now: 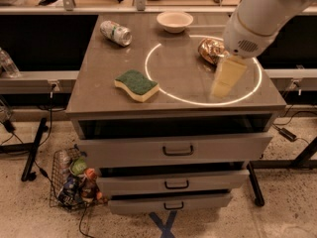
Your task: Place orange can upright
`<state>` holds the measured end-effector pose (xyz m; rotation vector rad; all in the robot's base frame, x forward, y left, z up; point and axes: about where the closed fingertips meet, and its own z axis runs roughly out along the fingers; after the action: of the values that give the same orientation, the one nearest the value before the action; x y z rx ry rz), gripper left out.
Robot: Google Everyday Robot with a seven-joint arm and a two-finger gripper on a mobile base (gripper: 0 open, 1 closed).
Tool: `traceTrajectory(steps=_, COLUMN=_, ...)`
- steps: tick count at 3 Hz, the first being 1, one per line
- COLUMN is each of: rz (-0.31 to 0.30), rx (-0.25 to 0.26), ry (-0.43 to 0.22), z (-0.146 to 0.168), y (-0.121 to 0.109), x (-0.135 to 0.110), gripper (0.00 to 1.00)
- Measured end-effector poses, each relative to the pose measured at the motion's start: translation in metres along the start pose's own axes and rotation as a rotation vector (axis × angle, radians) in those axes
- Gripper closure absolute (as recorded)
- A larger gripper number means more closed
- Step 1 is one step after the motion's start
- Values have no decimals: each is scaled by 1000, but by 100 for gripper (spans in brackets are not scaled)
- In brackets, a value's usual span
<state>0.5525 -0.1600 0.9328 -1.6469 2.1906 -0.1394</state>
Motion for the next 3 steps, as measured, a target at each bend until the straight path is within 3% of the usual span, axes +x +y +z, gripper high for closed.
traceTrajectory(steps=2, rz=153, rx=138, ry=-133, z=114, y=-98, x=-107, gripper=0)
traceTrajectory(steps=3, rz=255, rx=215, ry=-200, z=29, y=-139, x=-59, gripper=0)
